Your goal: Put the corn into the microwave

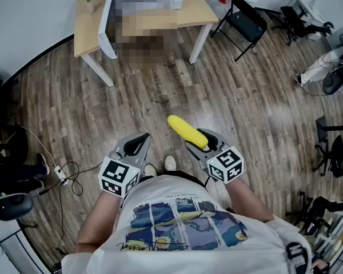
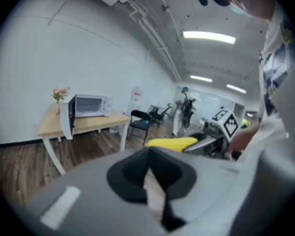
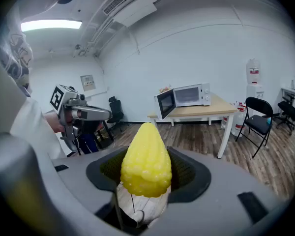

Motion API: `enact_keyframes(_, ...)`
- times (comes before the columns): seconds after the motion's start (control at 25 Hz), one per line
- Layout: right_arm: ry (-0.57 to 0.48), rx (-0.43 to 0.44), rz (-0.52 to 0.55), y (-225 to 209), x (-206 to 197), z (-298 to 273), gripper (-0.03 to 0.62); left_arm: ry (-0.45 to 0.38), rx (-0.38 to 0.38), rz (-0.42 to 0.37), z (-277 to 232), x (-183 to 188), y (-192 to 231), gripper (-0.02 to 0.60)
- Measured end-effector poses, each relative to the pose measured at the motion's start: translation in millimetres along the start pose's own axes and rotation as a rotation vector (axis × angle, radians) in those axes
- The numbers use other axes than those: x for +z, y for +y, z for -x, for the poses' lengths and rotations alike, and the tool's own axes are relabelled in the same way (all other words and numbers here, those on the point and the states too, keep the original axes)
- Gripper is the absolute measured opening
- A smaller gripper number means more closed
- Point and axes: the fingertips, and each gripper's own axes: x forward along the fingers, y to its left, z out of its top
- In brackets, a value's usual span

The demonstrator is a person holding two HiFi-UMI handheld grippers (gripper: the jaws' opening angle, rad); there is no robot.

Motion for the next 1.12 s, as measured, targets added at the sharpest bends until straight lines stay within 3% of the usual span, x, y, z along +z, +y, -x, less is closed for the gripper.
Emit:
enact_keyframes(0.32,0.001,0.016,0.043,-48.0,14.1,-12.3,0.241,-0.033,0.040,0.008,-27.6,24.8,14.8,0.010)
enact_keyframes(0.56,-0.010,-0.007,-0.009,-77.9,43.4,-54.2,0.241,-0.041,0.018,0.019,-38.2,41.0,56.2,0.011)
enact_keyframes(1.12,-0.007,-0.191,-0.060,-126.9,149.2,-200.7,0.241,-0.071,-0.175,-0.093,-69.0,129.3,233.4,0.010)
